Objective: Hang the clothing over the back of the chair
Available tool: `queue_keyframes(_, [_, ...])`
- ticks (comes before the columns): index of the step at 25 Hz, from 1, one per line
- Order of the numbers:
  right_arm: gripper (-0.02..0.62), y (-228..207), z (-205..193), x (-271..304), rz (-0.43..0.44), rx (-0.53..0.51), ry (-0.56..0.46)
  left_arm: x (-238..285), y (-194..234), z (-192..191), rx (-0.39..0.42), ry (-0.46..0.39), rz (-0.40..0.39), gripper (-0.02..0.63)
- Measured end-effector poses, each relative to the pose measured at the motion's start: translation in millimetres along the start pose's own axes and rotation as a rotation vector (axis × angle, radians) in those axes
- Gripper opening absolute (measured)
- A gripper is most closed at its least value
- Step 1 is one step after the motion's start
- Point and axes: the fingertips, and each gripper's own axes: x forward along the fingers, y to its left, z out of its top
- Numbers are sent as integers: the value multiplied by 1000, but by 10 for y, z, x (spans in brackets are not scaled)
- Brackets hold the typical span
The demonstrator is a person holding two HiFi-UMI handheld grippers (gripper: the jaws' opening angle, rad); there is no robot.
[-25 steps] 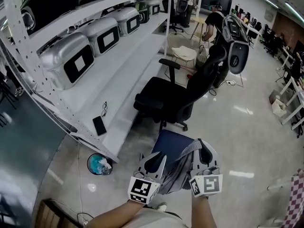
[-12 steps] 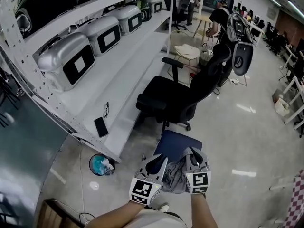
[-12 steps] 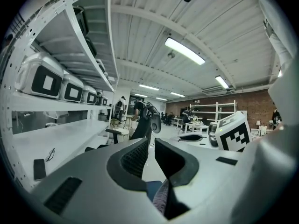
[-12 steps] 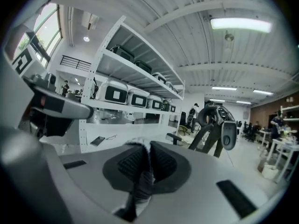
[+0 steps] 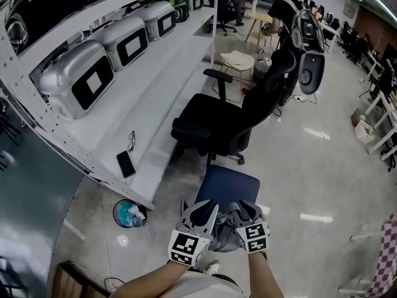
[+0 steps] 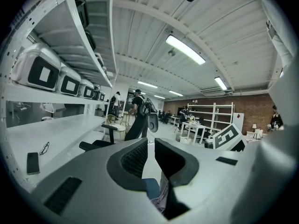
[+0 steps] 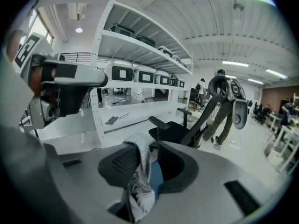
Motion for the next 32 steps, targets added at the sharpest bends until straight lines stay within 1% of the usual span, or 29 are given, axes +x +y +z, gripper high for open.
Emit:
queue_keyframes(2, [114, 102, -118, -7, 34, 25, 48, 21, -21, -8, -7, 2, -5, 49])
queue_keyframes(6, [145, 270, -329, -64, 71, 35, 126, 51, -100, 4, -10, -6, -21, 49])
queue_keyframes(10, [153, 305, -417, -170, 67, 42, 146, 57, -196, -2, -11, -5, -41, 49])
queue_keyframes(13, [178, 287, -390, -232, 59, 70, 121, 66, -253, -29, -10, -3, -55, 49])
queue_keyframes(16, [226, 307, -343, -300, 63, 96, 98, 67, -301, -57, -10, 1, -64, 49])
queue_keyframes(19, [230, 315, -233, -403, 41, 96, 56, 47, -355, -67, -7, 5, -75, 49])
queue_keyframes(22, [229, 288, -22, -556, 0, 93, -35, 17, -433, -66, -3, 3, -88, 49])
queue_keyframes(23, [219, 283, 60, -623, -9, 92, -73, 4, -461, -66, -1, 2, -89, 49])
queue_keyframes(27, [44, 321, 374, -936, -4, 100, -229, -81, -572, -62, 9, -4, -84, 49])
queue_keyframes(29, [31, 379, 448, -1056, 12, 100, -269, -156, -628, -60, 14, -6, -75, 49])
queue_keyframes(32, [25, 468, 470, -1178, 33, 91, -298, -284, -709, -87, 22, -7, -56, 49])
